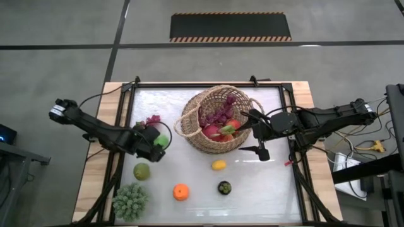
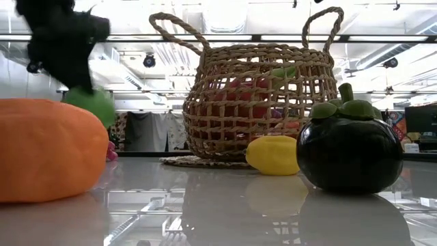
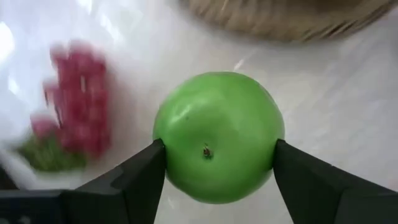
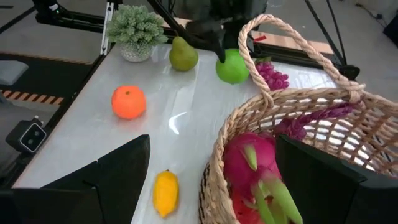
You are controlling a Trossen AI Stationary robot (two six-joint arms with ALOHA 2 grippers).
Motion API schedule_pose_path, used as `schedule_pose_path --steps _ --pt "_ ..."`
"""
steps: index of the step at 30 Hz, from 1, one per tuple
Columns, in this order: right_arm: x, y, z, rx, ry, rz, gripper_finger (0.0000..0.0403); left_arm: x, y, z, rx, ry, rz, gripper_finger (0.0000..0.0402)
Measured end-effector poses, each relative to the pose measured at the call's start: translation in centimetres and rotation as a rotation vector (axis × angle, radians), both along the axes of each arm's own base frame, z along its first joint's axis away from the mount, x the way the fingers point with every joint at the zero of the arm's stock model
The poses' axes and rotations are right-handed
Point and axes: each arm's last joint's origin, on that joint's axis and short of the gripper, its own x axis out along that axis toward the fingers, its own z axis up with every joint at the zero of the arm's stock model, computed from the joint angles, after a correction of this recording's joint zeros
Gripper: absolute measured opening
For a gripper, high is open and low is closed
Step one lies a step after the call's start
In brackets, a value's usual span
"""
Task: Build produce basket
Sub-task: Put the green apple into the brown basket
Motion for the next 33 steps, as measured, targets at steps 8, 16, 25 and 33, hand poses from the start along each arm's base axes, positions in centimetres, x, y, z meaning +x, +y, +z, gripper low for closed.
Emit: schedule_pose_path --steps 8,16,25,33 --pt "1.2 0.3 -1.1 -0.063 -0.128 0.041 0.0327 1.9 -1.2 5.8 0.238 -0.188 -0.342 0.0249" --pt "2.7 0.6 -2.7 -0.18 -0.336 0.085 0.0327 3.5 -2.7 9.6 0.522 -0.476 -0.692 0.0249" --pt "5.6 1.2 -4.8 -0.265 -0.516 0.09 0.0327 4.3 -3.3 9.7 0.747 -0.726 -0.829 0.0249" --pt "8.0 1.7 -5.2 -0.301 -0.65 0.044 0.0327 4.1 -2.6 8.4 0.896 -1.035 -0.666 0.0249"
